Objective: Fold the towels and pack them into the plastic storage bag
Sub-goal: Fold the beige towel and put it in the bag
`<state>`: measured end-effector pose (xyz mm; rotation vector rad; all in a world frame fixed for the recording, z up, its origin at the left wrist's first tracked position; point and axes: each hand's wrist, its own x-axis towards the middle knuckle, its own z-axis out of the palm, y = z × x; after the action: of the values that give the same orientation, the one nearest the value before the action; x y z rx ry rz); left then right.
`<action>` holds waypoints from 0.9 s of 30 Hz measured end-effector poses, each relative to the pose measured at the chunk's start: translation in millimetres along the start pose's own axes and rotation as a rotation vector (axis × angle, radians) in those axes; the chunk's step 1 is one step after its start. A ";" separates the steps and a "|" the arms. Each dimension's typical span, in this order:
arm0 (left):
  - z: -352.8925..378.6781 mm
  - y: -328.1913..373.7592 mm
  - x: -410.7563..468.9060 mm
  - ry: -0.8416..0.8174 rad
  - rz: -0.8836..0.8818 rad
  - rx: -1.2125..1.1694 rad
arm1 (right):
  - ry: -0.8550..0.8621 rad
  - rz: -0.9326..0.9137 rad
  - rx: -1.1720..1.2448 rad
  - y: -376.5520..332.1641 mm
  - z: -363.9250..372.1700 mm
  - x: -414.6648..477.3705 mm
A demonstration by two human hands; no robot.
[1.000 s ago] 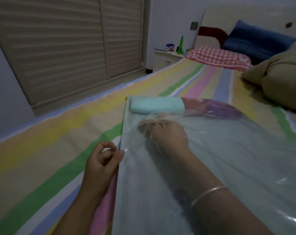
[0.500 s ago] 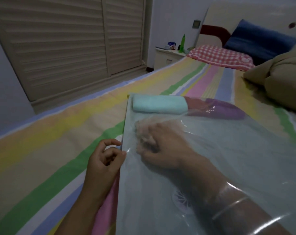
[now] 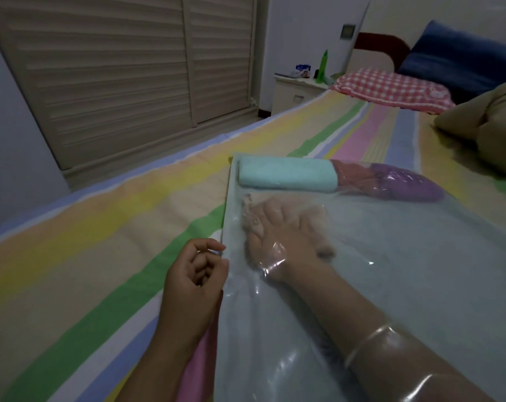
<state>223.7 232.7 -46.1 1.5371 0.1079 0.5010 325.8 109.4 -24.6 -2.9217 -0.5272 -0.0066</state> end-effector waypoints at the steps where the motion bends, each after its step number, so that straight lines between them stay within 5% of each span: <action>1: 0.2 0.5 0.2 0.000 -0.001 0.006 | 0.014 -0.007 0.021 -3.3 -0.8 5.9; 13: -0.3 7.3 2.9 0.057 -0.054 -0.047 | -0.068 -0.080 -0.203 -6.0 -4.9 23.0; 19: -3.9 6.2 7.4 0.119 -0.152 -0.035 | 0.013 -0.120 -0.028 6.0 -26.1 -81.2; 23: -10.1 32.8 -3.6 0.020 -0.386 -0.032 | -0.041 -0.102 0.071 29.6 -43.3 -189.6; 25: -21.5 57.8 -7.3 -0.122 -0.464 0.127 | 0.010 -0.074 0.044 46.6 -49.3 -246.2; 27: -25.7 91.6 -14.6 -0.268 -0.331 0.603 | 0.049 -0.014 0.046 72.5 -41.7 -296.9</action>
<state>178.8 246.9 37.8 2.1093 0.3218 -0.0164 73.7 -67.5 -6.2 -2.8651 -0.5333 -0.0674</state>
